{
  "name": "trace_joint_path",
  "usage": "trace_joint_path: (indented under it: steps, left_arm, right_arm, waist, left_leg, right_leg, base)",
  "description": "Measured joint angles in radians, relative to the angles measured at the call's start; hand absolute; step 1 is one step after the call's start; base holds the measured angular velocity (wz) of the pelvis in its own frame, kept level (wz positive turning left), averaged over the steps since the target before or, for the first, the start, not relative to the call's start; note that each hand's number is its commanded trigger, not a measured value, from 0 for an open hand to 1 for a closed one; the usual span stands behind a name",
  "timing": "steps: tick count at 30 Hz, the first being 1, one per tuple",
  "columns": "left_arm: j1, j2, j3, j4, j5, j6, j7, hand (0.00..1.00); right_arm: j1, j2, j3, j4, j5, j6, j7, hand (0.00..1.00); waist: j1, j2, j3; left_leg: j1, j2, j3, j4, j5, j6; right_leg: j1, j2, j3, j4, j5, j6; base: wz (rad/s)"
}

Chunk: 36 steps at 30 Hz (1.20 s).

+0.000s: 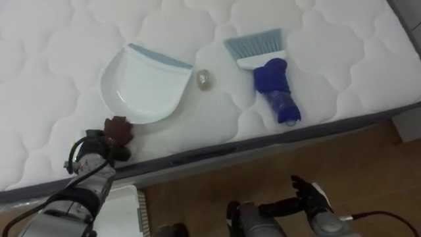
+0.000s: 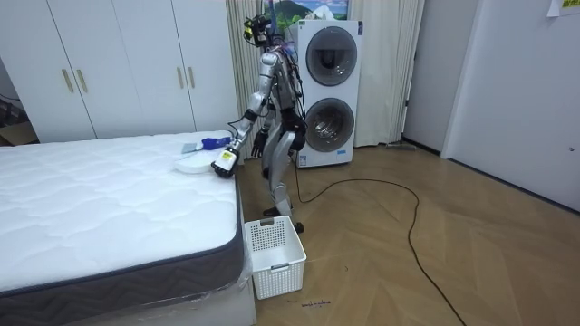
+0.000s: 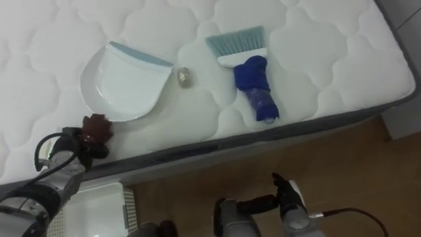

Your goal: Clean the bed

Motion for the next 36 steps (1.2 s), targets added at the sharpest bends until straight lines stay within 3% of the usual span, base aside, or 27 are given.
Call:
trace_joint_path:
  steps: [4, 9, 14, 18, 24, 31, 36]
  left_arm:
    - [0.013, 0.003, 0.000, 0.001, 0.130, -0.002, 0.002, 1.00]
    - [0.014, 0.032, 0.002, -0.002, 0.255, -0.010, 0.043, 1.00]
    - [0.024, 0.065, 0.002, -0.004, 0.408, -0.066, 0.113, 1.00]
    - [0.038, 0.077, 0.002, -0.005, 0.508, -0.103, 0.207, 1.00]
    - [0.088, 0.099, 0.012, -0.006, 0.648, -0.126, 0.317, 1.00]
    - [0.099, 0.100, 0.009, -0.006, 0.705, -0.157, 0.378, 1.00]
    - [0.112, 0.107, 0.007, -0.014, 0.704, -0.164, 0.385, 1.00]
  right_arm:
    - [0.021, 0.001, -0.002, -0.001, 0.040, -0.012, -0.001, 0.00]
    - [0.032, 0.000, -0.012, 0.000, 0.106, -0.015, -0.009, 0.00]
    - [0.044, -0.006, -0.043, 0.015, 0.177, -0.032, -0.014, 0.00]
    - [0.069, -0.019, -0.118, 0.029, 0.246, -0.034, -0.013, 0.00]
    - [0.084, -0.030, -0.217, 0.044, 0.288, -0.038, -0.022, 0.00]
    - [0.051, -0.031, -0.265, 0.057, 0.336, -0.044, -0.052, 0.00]
    - [0.023, -0.030, -0.306, 0.047, 0.397, -0.045, -0.092, 0.00]
  waist:
    - [0.002, 0.002, -0.0011]
    - [0.004, 0.006, -0.0035]
    - [0.010, 0.017, -0.0098]
    - [0.029, 0.032, -0.0171]
    - [0.039, 0.034, -0.0209]
    - [0.052, 0.031, -0.0214]
    - [0.055, 0.018, -0.0218]
  left_leg:
    - [0.016, 0.003, 0.004, -0.008, 0.000, 0.000]
    - [0.017, 0.007, 0.013, -0.010, 0.000, -0.001]
    - [0.020, 0.006, 0.015, -0.007, 0.000, -0.001]
    - [0.018, 0.006, 0.015, -0.003, 0.000, -0.001]
    - [0.019, 0.003, 0.031, -0.009, 0.000, 0.000]
    - [0.024, -0.001, 0.035, -0.019, 0.002, -0.001]
    - [0.016, 0.001, 0.039, -0.019, 0.001, -0.001]
  right_leg:
    - [0.013, 0.001, 0.000, -0.003, 0.000, 0.000]
    - [0.010, 0.006, 0.010, -0.003, 0.000, -0.001]
    - [0.009, 0.007, 0.016, 0.001, 0.000, -0.001]
    - [0.009, 0.005, 0.013, 0.002, 0.001, -0.002]
    - [-0.007, 0.006, 0.035, 0.012, 0.002, 0.000]
    - [-0.008, 0.006, 0.041, 0.012, 0.001, 0.000]
    - [-0.017, 0.012, 0.051, 0.010, 0.000, 0.005]
  base:
    - [0.00]
    - [-0.05]
    - [-0.01]
    - [0.00]
    - [-0.06]
    - [-0.01]
    - [-0.02]
